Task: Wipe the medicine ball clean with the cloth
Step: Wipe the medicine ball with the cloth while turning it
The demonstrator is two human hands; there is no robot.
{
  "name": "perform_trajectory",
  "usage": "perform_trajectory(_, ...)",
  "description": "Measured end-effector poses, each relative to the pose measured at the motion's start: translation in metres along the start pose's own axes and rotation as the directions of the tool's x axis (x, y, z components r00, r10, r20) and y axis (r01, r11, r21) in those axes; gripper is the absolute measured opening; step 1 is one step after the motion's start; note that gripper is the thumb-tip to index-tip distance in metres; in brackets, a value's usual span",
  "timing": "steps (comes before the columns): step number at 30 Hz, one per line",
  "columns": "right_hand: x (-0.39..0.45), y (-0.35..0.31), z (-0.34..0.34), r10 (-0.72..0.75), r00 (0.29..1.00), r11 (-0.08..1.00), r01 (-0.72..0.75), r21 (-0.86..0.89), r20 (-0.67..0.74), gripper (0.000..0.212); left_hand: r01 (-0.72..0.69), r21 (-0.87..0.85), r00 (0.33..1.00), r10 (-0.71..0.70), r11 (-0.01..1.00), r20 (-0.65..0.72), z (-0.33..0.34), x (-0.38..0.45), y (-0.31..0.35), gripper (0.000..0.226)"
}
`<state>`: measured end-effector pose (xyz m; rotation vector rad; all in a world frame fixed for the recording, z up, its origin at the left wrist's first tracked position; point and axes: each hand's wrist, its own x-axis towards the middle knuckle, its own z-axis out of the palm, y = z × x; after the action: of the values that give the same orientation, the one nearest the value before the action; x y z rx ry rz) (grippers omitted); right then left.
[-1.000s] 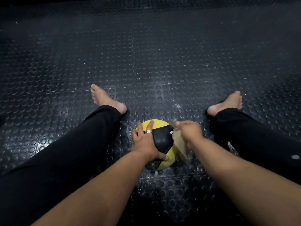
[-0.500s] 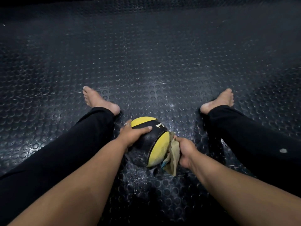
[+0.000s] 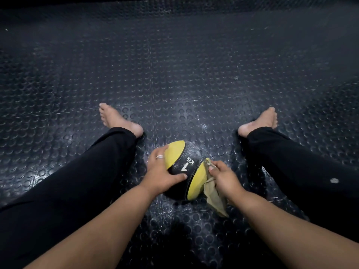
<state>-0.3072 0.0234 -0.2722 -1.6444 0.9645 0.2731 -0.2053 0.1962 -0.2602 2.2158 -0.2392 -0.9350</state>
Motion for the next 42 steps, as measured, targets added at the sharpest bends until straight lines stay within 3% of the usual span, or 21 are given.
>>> perform_trajectory(2,0.003,-0.002,-0.002,-0.005,1.000,0.999,0.005,-0.050,-0.003,0.013,-0.090,0.183,0.995,0.083,0.979,0.046,0.008,0.001,0.015,0.115)
perform_trajectory(4,0.004,-0.005,-0.004,-0.031,0.999,0.986,0.028,-0.162,-0.015,0.018,-0.043,0.213,0.998,0.033,0.976,0.054,0.013,0.002,0.021,0.122)
perform_trajectory(8,-0.006,-0.022,0.002,-0.290,0.946,0.918,0.234,-0.319,-0.142,0.028,0.046,0.237,0.997,-0.058,0.970,0.044,0.013,0.006,0.021,0.134)
perform_trajectory(10,-0.015,-0.033,0.013,-0.417,0.908,0.851,0.369,-0.374,-0.053,0.024,0.072,0.232,0.993,-0.092,0.970,0.076,0.009,0.006,0.022,0.134)
perform_trajectory(13,-0.017,-0.038,0.027,-0.472,0.882,0.794,0.427,-0.433,0.006,0.017,0.052,0.285,0.987,-0.093,0.957,0.132,0.004,0.006,0.020,0.135)
perform_trajectory(17,0.011,-0.044,0.024,-0.336,0.924,0.904,0.262,-0.339,-0.181,0.011,0.051,0.311,0.986,-0.097,0.949,0.136,0.006,0.005,0.022,0.134)
perform_trajectory(21,0.032,-0.042,0.013,-0.157,0.961,0.955,0.090,-0.281,-0.226,0.015,0.069,0.352,0.984,-0.121,0.933,0.128,0.021,0.004,0.032,0.133)
perform_trajectory(25,-0.002,-0.031,0.022,-0.268,0.946,0.918,0.192,-0.346,-0.185,0.024,0.094,0.391,0.979,-0.157,0.916,0.133,0.023,0.002,0.035,0.133)
perform_trajectory(28,-0.022,-0.017,0.027,-0.332,0.928,0.901,0.259,-0.347,-0.167,0.011,0.087,0.402,0.979,-0.152,0.912,0.134,0.024,0.000,0.035,0.128)
perform_trajectory(29,-0.020,-0.017,0.027,-0.322,0.930,0.912,0.254,-0.323,-0.178,0.002,0.085,0.407,0.979,-0.152,0.909,0.135,0.025,-0.001,0.035,0.128)
perform_trajectory(34,0.007,-0.035,0.020,-0.127,0.962,0.983,0.090,-0.159,-0.241,0.012,0.093,0.407,0.975,-0.166,0.909,0.146,0.023,0.007,0.044,0.129)
perform_trajectory(38,0.023,-0.037,0.008,0.021,0.971,0.985,-0.060,-0.162,-0.237,0.014,0.092,0.398,0.976,-0.163,0.913,0.148,0.026,0.010,0.046,0.133)
perform_trajectory(40,0.020,-0.036,0.005,-0.009,0.971,0.977,-0.043,-0.210,-0.237,0.014,0.093,0.403,0.978,-0.160,0.911,0.135,0.025,0.011,0.045,0.134)
perform_trajectory(42,0.007,-0.032,0.011,-0.148,0.967,0.962,0.092,-0.258,-0.208,0.013,0.096,0.407,0.979,-0.159,0.908,0.125,0.020,0.013,0.043,0.134)
